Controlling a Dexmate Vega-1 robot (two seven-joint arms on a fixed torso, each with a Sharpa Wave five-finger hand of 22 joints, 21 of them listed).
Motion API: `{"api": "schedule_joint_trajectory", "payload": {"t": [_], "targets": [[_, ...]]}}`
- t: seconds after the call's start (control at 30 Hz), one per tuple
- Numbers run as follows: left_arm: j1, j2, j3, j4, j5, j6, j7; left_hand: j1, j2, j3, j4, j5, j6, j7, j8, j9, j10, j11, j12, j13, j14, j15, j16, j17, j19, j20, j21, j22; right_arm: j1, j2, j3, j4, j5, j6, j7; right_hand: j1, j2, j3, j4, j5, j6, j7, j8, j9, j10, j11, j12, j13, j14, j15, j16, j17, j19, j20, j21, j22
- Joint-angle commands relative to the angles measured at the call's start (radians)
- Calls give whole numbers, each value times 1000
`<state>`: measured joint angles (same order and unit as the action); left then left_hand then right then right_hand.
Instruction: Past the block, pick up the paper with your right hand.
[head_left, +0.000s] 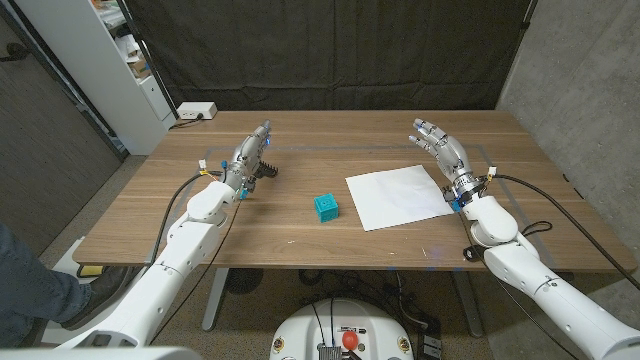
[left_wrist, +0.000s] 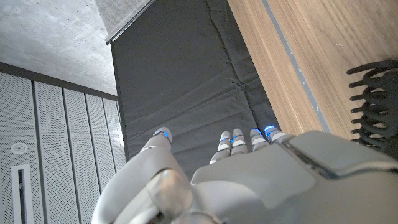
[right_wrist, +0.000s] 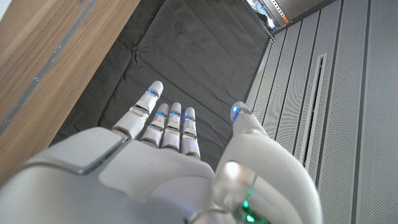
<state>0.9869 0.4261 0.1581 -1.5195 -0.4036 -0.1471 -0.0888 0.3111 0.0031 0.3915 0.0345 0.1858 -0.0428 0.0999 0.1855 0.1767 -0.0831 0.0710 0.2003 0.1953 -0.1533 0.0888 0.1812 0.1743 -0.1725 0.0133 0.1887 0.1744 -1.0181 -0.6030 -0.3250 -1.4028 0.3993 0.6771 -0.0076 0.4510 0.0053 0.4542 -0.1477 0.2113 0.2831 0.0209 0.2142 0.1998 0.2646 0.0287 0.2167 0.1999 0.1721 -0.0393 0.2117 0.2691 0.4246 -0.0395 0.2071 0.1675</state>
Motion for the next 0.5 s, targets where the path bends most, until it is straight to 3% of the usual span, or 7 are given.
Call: {"api": "schedule_joint_trajectory", "payload": {"t": [0.03,0.27,0.5], "targets": [[-9,1,14,3,10,-14,3,6,9,-1,-5,-4,10,5,5,4,-2,-4,9,1,0,-2,5,5,-27,7,6,6,-9,-11,-1,-5,-102,18,-57,9,-10,4,-9,12,18,-4,5,0,15,-1,4,0,13,-2,4,-2,12,0,3,3],[-16,0,17,11,10,-20,2,6,10,-1,-6,-4,10,4,5,4,-1,-3,9,1,2,-3,6,5,-27,8,6,6,-18,-23,10,-25,-232,7,-142,15,-15,5,-12,15,22,-9,5,0,17,-5,3,0,16,-4,4,-5,16,-1,2,2],[-20,0,22,14,13,-26,4,6,11,-1,-8,-4,13,2,6,4,-2,-6,9,1,2,-4,6,5,-28,10,6,6,-20,-31,11,-32,-263,4,-161,22,-20,6,-16,19,26,-12,6,-1,19,-4,2,-1,18,-5,3,-9,17,-2,1,2]]}}
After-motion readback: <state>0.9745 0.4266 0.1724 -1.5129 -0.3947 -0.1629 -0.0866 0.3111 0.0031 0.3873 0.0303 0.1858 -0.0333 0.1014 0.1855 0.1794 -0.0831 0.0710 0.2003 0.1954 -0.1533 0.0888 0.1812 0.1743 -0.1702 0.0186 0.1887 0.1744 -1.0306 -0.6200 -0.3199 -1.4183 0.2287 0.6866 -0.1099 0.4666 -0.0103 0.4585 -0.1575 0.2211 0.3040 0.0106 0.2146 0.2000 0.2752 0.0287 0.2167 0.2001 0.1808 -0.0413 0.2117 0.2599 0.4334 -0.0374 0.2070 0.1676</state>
